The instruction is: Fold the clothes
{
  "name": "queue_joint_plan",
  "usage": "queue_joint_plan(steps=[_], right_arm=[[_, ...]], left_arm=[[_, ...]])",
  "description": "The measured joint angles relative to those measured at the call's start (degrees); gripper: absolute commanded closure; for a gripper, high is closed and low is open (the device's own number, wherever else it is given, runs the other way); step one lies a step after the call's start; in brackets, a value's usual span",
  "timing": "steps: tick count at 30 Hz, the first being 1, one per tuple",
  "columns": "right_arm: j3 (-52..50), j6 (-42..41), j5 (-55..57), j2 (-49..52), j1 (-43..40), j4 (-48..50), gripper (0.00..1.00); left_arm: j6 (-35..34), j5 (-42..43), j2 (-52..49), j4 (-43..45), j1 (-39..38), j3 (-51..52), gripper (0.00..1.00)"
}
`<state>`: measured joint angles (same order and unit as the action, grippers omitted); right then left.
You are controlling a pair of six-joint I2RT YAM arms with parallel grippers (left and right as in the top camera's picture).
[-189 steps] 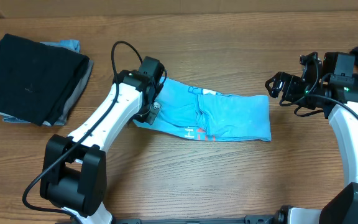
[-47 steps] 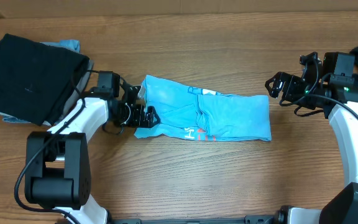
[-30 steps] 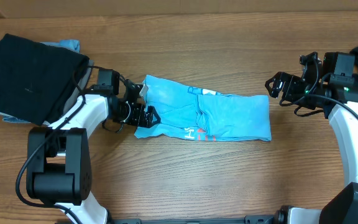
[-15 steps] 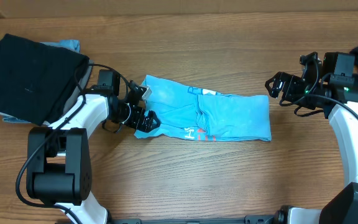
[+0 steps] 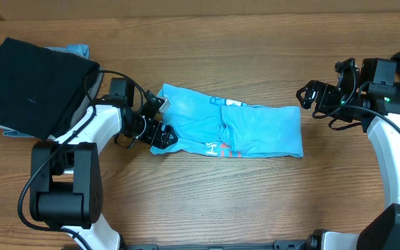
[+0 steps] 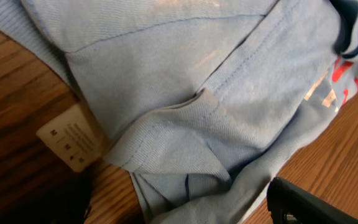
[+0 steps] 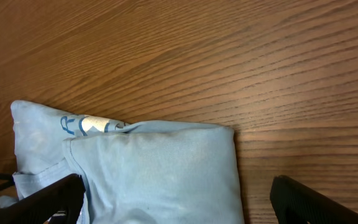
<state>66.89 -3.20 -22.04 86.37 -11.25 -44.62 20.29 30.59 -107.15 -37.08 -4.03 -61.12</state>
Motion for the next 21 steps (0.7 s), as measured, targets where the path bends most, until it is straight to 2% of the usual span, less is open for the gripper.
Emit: queue_joint_plan(steps=[10,21], right_arm=[[0.0,0.0,0.0,0.0,0.0,0.0,0.00],[0.0,0.0,0.0,0.0,0.0,0.0,0.00]], left_arm=[[-3.8,-0.3,-1.8,0.2,0.0,-1.1,0.13],[-1.5,-0.2,-2.1,-0.2,0.2,-1.4,0.13]])
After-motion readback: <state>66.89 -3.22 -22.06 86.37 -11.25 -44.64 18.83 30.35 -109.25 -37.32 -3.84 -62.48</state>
